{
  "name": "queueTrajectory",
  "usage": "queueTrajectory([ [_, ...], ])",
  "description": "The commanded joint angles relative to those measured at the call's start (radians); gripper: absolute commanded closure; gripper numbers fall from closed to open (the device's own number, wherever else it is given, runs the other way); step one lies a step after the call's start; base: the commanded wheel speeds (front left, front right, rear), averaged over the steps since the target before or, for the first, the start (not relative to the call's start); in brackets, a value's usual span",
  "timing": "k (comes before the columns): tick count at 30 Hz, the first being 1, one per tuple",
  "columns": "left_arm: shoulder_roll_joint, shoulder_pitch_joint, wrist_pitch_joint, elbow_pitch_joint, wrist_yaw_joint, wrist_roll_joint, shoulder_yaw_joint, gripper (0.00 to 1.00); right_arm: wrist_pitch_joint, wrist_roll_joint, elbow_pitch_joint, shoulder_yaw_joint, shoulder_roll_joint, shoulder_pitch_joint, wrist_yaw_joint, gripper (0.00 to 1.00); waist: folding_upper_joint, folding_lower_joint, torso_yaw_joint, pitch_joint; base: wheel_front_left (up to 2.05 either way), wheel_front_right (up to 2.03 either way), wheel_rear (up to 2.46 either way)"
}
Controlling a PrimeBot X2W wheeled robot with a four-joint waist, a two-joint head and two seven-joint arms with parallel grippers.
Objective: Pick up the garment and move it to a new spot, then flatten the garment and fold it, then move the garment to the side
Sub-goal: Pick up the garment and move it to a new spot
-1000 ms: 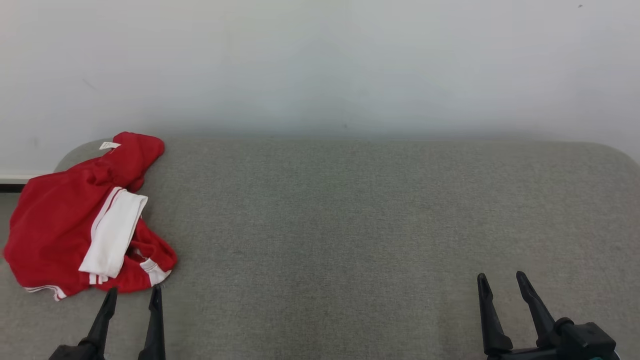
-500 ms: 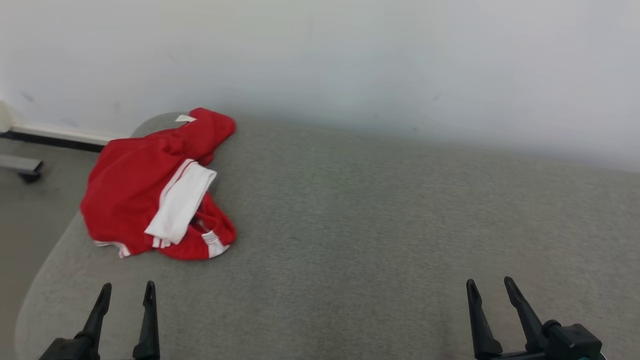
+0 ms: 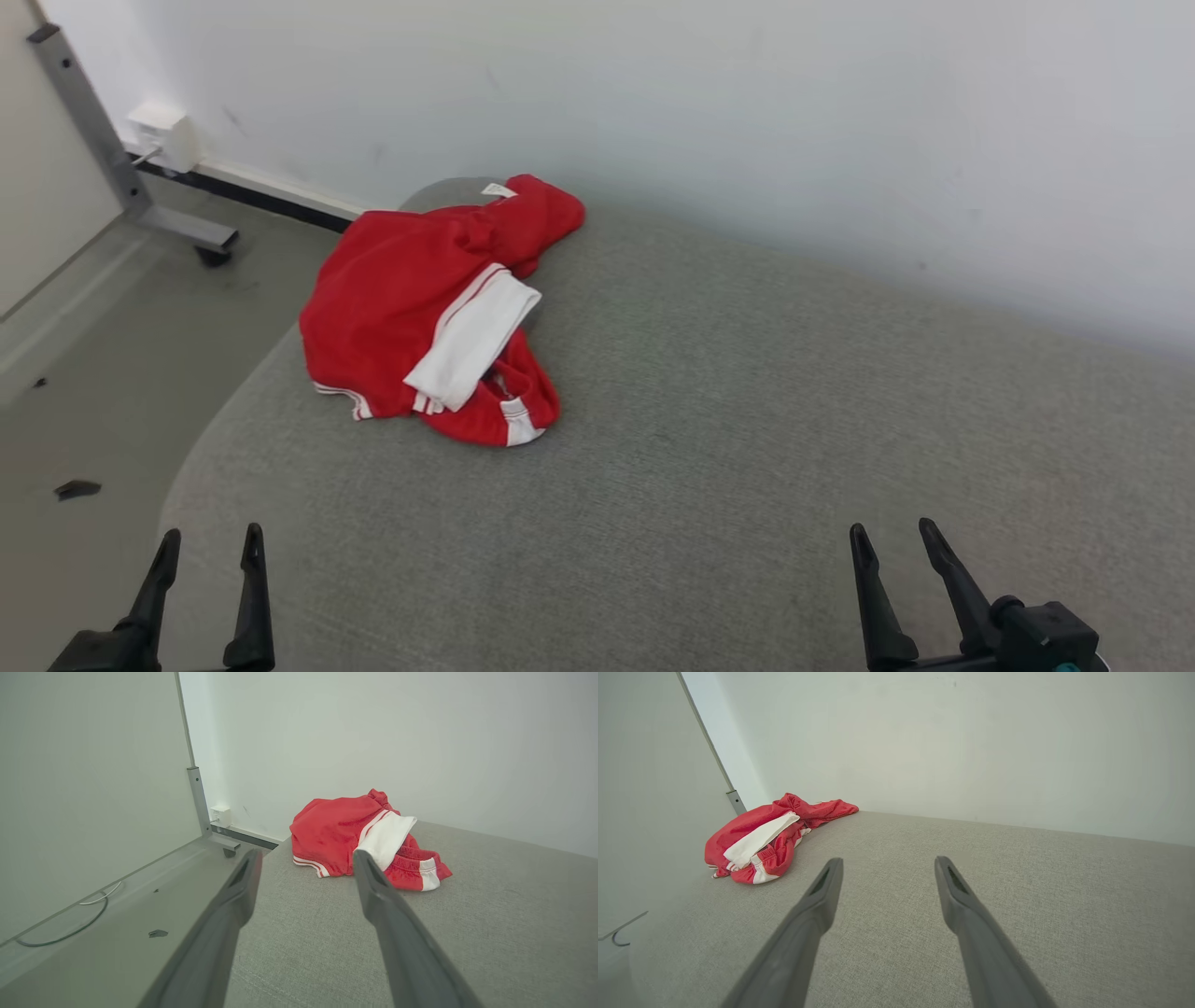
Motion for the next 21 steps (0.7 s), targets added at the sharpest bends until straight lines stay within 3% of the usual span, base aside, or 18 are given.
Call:
queueTrajectory([
  [1,0.004,-0.003,-0.004,0.001,0.003,-0.003,0.003,0.00,-0.005,0.005,0.001,0.003,-0.002,-0.006,-0.002,0.00,0.0000,0.0000,0.029,-0.002,0.00,0.00,0.00],
  [14,0.019,0.005,-0.005,-0.002,0.023,-0.021,0.019,0.00,-0.011,0.010,0.022,0.017,-0.002,-0.009,-0.002,0.00,0.0000,0.0000,0.033,-0.006,0.00,0.00,0.00],
  [21,0.048,-0.119,0.008,0.026,0.003,-0.059,0.035,0.00,0.018,-0.030,0.009,-0.003,-0.002,-0.042,-0.002,0.00,0.0000,0.0000,-0.025,0.044,0.00,0.00,0.00],
])
